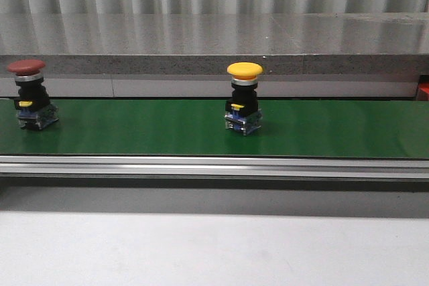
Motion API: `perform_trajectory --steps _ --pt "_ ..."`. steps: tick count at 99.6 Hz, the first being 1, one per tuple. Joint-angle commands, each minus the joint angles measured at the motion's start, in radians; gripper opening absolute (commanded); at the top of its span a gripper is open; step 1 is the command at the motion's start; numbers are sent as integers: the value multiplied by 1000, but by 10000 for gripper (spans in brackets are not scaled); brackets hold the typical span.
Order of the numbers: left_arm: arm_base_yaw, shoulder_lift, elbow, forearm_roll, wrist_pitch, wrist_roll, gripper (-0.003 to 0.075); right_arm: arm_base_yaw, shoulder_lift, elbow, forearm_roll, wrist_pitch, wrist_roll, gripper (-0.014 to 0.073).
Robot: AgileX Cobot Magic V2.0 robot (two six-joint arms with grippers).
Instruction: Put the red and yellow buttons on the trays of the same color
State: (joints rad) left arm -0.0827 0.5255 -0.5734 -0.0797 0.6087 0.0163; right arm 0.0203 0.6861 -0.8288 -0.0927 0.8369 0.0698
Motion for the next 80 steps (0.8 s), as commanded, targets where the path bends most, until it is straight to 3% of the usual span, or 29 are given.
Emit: perform_trajectory --steps 1,7,10,37,80 --pt "-8 1 -28 -4 -72 1 -19 3 -2 -25 -5 -50 -8 428" --pt "-8 1 -28 -4 -72 1 -19 3 -2 -25 -4 -54 -8 580" --pt "-8 1 -28 -4 -72 1 -19 3 -2 -25 -3 -57 -8 614" --pt "-8 1 -28 -4 -72 1 -19 57 96 -29 102 -129 -79 573" --pt "-8 1 -28 -4 -72 1 -19 253 504 -107 103 -201 -80 573"
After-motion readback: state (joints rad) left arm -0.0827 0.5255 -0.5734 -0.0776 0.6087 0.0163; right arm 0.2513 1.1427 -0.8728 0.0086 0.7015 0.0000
